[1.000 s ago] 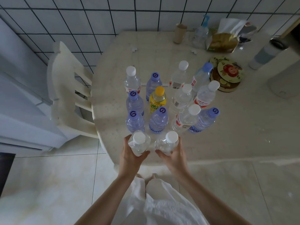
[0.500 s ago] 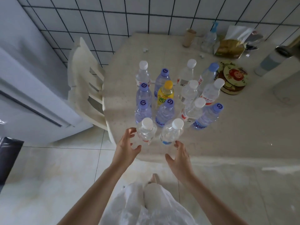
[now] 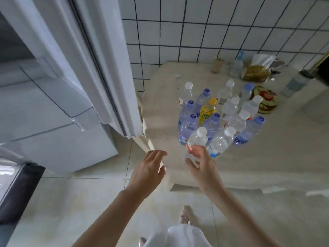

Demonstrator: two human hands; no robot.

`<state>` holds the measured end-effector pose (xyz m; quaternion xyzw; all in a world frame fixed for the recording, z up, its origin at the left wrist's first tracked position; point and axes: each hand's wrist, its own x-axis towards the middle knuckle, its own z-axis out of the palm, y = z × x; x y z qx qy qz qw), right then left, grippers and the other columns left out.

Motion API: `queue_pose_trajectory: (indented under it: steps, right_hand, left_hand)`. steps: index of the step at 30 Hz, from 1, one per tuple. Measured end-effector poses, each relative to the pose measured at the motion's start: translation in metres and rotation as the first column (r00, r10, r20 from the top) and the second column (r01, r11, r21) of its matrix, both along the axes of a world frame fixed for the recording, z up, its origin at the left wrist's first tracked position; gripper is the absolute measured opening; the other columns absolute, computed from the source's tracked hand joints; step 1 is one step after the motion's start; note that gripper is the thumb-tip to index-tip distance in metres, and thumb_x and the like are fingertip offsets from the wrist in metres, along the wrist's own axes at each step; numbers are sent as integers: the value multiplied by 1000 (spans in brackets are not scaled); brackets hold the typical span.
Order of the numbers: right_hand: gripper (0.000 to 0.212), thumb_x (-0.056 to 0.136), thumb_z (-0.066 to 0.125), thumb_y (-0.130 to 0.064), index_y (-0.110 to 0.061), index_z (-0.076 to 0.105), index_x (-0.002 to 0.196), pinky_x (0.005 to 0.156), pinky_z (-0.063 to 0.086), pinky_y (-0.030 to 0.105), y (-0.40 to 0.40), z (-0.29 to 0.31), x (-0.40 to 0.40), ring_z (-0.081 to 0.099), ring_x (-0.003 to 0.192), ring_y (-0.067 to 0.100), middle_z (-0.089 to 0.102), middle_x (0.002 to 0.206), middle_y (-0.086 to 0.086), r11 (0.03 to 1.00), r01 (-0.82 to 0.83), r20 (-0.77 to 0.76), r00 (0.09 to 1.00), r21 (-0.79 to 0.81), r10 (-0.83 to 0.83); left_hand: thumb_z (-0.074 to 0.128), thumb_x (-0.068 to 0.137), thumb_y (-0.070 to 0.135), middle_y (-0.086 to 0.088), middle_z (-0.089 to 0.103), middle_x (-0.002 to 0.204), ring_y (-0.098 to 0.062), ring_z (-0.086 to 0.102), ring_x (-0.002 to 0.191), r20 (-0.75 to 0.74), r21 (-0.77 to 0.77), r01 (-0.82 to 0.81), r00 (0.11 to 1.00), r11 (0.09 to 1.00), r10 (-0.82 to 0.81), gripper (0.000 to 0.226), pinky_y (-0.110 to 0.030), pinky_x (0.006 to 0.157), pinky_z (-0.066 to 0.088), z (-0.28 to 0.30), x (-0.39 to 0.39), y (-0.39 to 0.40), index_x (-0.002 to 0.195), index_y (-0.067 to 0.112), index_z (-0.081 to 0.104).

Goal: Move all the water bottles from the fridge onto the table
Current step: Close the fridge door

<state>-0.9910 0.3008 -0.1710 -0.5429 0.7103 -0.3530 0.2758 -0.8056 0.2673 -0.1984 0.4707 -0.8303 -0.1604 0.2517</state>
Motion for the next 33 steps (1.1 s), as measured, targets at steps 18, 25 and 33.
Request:
queue_pose_trajectory:
  steps: [18, 25, 33]
  right_hand:
    - [37, 97, 50, -26, -13, 50, 131, 87, 46, 8, -109, 217, 119, 58, 104, -4, 62, 117, -9, 832, -268, 26, 947, -486, 321]
    - [27, 97, 50, -26, -15, 55, 122, 79, 46, 5, -111, 227, 125, 58, 94, -13, 62, 102, -18, 804, -293, 56, 926, -518, 374]
    - [14, 93, 59, -26, -18, 62, 104, 81, 56, 24, -102, 223, 161, 67, 89, 5, 68, 94, -11, 716, -397, 56, 854, -574, 518]
  left_hand:
    - [59, 79, 17, -15, 50, 144, -35, 34, 142, 664, -587, 277, 702, 761, 256, 54, -64, 116, 6, 152, 66, -77, 132, 9, 56]
    - [75, 67, 19, -11, 51, 144, -32, 23, 146, 667, -606, 216, 662, 766, 341, 64, -66, 114, 0, 147, 84, -71, 128, 9, 60]
    - [52, 89, 8, -5, 53, 138, -25, 40, 139, 169, -723, -10, 967, 691, 191, 36, -45, 112, 35, 140, 122, -22, 123, 14, 58]
